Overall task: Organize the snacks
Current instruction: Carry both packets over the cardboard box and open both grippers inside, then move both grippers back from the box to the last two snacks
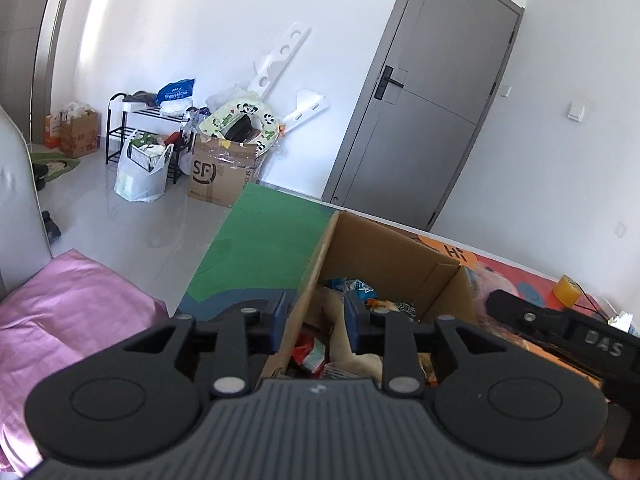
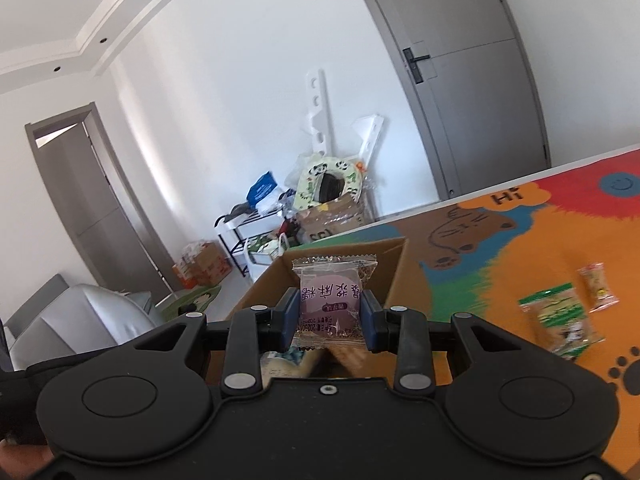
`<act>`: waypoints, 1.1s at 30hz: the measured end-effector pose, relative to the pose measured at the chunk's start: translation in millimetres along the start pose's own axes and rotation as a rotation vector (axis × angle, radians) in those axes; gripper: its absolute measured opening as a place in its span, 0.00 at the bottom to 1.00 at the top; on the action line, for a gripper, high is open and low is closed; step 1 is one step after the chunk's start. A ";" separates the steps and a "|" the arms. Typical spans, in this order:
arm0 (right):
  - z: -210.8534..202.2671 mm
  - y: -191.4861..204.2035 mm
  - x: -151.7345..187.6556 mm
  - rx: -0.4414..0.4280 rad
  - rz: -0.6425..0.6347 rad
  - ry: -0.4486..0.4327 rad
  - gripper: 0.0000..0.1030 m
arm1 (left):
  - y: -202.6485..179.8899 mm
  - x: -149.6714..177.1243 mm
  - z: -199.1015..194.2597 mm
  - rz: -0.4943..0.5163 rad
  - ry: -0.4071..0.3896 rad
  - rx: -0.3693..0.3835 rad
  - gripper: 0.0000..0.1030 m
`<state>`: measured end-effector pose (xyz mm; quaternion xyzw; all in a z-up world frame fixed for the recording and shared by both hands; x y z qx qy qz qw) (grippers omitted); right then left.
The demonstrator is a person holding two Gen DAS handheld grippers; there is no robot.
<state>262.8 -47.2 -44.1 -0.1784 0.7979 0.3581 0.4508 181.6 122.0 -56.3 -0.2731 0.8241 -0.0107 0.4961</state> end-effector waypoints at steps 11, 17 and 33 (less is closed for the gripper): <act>-7.3 1.4 2.1 0.015 0.014 -0.004 0.51 | -2.9 -0.2 -9.8 -0.010 -0.018 0.012 0.57; -33.6 -21.0 7.3 0.074 0.043 -0.033 0.68 | -17.1 7.4 -12.5 0.010 -0.018 0.036 0.70; -97.7 -106.1 20.9 0.276 0.134 -0.092 1.00 | -90.1 30.2 -11.8 0.106 -0.016 0.071 0.88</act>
Point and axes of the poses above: each gripper's, at about its wrist camera, not at the fingertips, and z roughly the way its jaws point, y to its left, x to its underside, the point moved 8 cm from there along z, roughly the way its jaws point, and after that the axes turned 1 degree about -x, right-handed, at the moved point
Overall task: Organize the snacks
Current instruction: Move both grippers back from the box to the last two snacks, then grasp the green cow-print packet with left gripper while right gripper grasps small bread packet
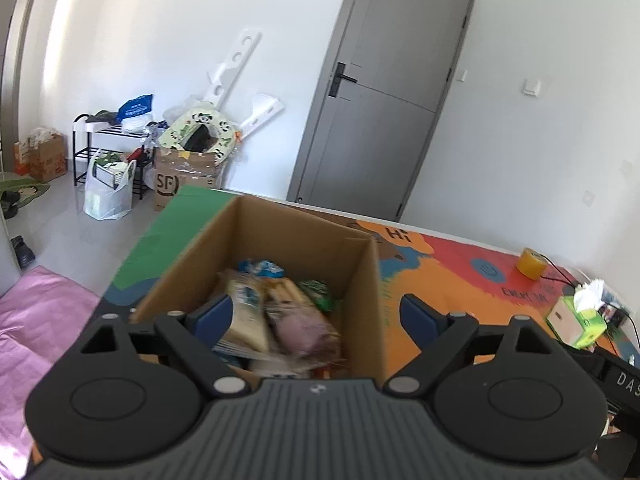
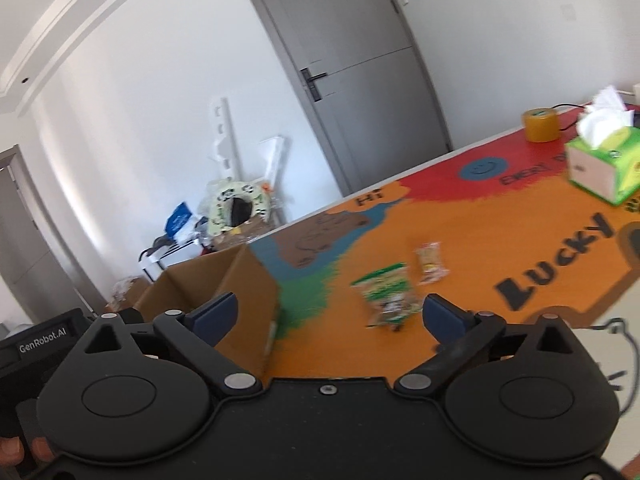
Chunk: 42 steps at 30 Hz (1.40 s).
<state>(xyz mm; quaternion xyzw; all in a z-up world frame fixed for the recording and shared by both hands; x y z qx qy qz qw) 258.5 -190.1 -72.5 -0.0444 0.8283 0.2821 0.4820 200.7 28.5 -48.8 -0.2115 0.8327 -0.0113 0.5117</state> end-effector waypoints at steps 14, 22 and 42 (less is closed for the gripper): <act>-27.0 -63.6 -6.5 0.088 0.034 -0.001 1.00 | -73.9 17.2 8.4 0.067 0.036 0.117 0.90; -25.4 -78.2 -13.8 0.083 0.034 0.005 1.00 | -103.4 25.2 29.4 0.086 0.091 0.154 0.90; 25.6 -104.2 -38.4 0.056 0.055 0.081 0.78 | -145.1 36.4 97.5 0.117 0.199 0.119 0.72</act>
Point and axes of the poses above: each gripper's, at about its wrist camera, not at the fingertips, and z roughly the way its jaws point, y to its left, x to its underside, the point moved 8 cm from there along z, roughly the way its jaws point, and after that the axes turned 1 degree about -x, right-handed, at the moved point
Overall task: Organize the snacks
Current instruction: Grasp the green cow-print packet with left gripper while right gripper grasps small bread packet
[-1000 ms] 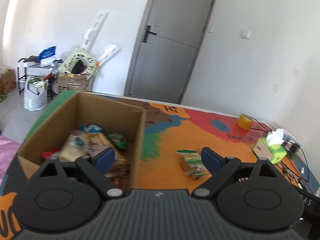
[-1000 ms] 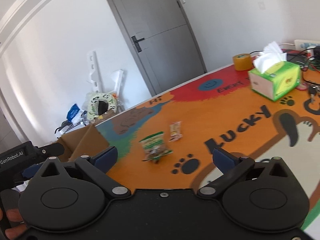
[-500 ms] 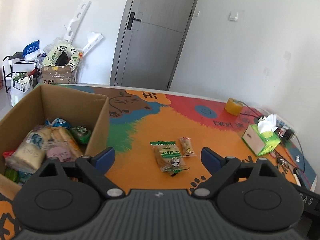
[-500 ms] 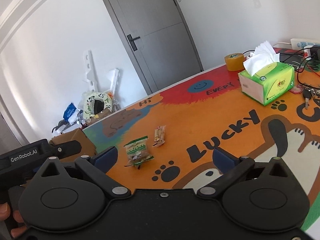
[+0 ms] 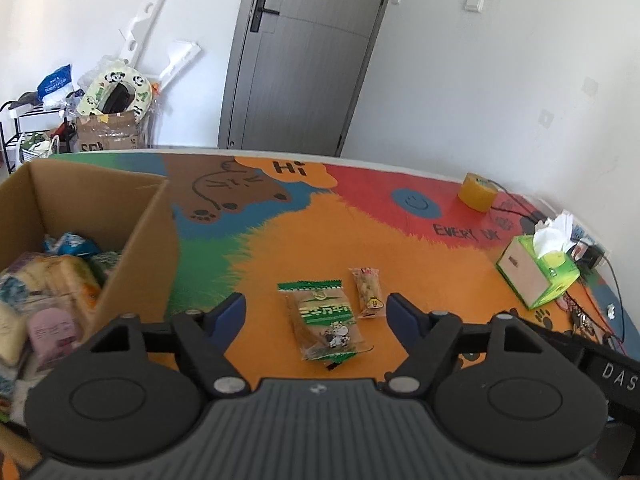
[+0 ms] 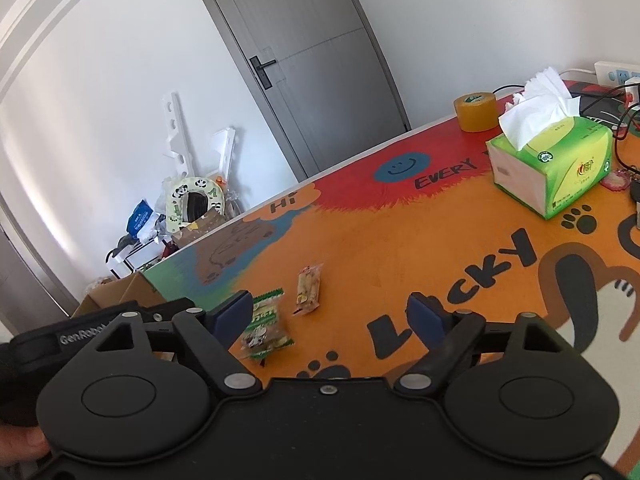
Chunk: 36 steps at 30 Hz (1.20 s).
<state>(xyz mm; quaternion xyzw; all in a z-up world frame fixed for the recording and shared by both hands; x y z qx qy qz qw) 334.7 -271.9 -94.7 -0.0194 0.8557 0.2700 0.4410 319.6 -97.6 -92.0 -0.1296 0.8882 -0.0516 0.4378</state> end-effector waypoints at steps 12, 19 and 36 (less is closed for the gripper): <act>39.6 -18.2 -3.8 -0.011 0.037 0.063 0.66 | -10.2 4.9 51.4 -0.016 0.067 -0.036 0.63; 53.7 -26.7 -2.0 -0.012 0.061 0.082 0.65 | -11.6 16.9 77.1 -0.007 0.112 -0.072 0.57; 93.6 4.9 1.1 -0.014 -0.007 0.124 0.60 | 9.3 9.3 75.0 -0.009 0.084 -0.070 0.45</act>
Point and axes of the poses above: each gripper's, at about its wrist camera, not at the fingertips, and z roughly the way its jaws point, y to its left, x to its underside, the point moved 8 cm from there along z, roughly the way its jaws point, and after that the axes turned 1 degree about -x, right-handed, at the moved point
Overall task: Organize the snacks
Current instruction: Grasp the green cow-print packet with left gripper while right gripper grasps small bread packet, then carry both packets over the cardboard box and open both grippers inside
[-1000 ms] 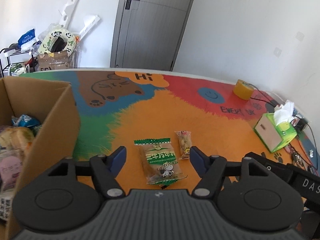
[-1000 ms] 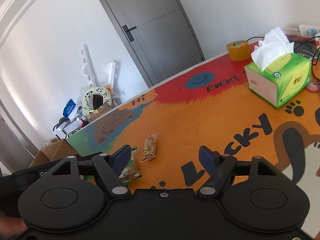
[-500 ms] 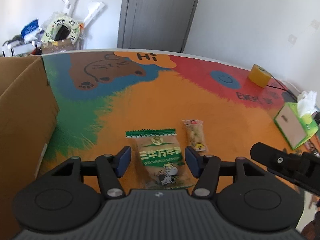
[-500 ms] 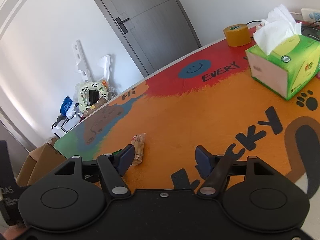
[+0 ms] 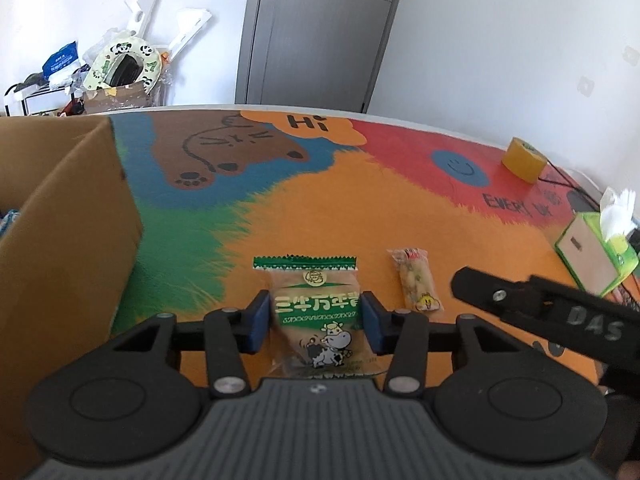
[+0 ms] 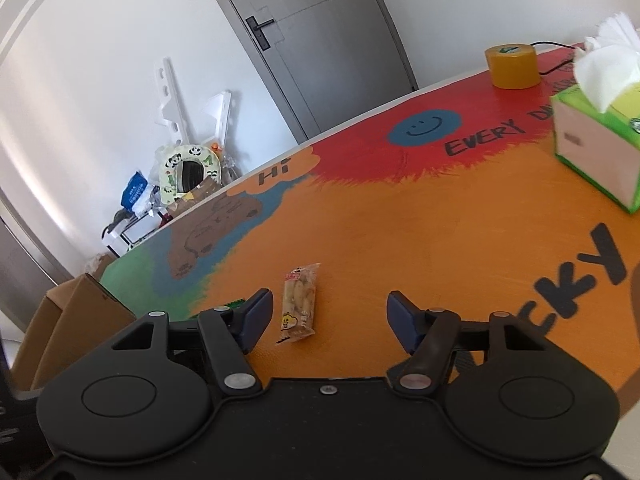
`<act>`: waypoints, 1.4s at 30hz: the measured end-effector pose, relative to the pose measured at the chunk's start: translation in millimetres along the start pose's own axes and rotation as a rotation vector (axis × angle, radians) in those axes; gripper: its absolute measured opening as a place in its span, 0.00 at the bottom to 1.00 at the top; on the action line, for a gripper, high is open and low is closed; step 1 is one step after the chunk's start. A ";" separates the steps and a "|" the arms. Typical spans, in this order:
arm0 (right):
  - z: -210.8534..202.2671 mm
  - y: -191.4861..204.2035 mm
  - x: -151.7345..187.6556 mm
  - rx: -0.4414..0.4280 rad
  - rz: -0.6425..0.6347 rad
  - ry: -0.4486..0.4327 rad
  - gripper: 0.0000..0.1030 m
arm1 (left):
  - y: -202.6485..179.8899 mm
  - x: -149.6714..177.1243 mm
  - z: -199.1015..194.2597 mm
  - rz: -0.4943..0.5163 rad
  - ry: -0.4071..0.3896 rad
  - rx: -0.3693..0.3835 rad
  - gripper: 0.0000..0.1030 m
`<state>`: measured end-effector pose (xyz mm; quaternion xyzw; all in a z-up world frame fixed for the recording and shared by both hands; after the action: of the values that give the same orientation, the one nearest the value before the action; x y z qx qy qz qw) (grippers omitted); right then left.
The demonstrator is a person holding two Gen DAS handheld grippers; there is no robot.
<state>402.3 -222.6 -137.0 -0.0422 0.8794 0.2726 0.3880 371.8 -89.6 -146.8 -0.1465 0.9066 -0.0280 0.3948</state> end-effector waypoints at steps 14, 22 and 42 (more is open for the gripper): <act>30.5 21.2 5.3 0.028 -0.085 0.039 0.49 | 17.0 -13.9 -8.5 -0.069 -0.037 0.022 0.45; 14.8 15.9 14.7 -0.006 -0.054 0.055 0.18 | 16.4 -6.8 -19.5 -0.073 -0.039 0.039 0.45; -80.6 41.7 9.7 -0.061 0.014 -0.130 0.18 | 18.1 -7.3 -102.0 -0.057 -0.147 0.116 0.45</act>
<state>330.5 -227.2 -80.9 -0.0303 0.8439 0.3042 0.4409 298.3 -76.8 -74.6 -0.1508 0.8674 -0.0806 0.4674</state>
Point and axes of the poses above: each gripper's, at about its wrist camera, not at the fingertips, and z roughly the way its jaws point, y to its left, x to its underside, the point moved 8 cm from there along z, roughly the way its jaws point, and after that the axes turned 1 degree about -x, right-handed, at the moved point
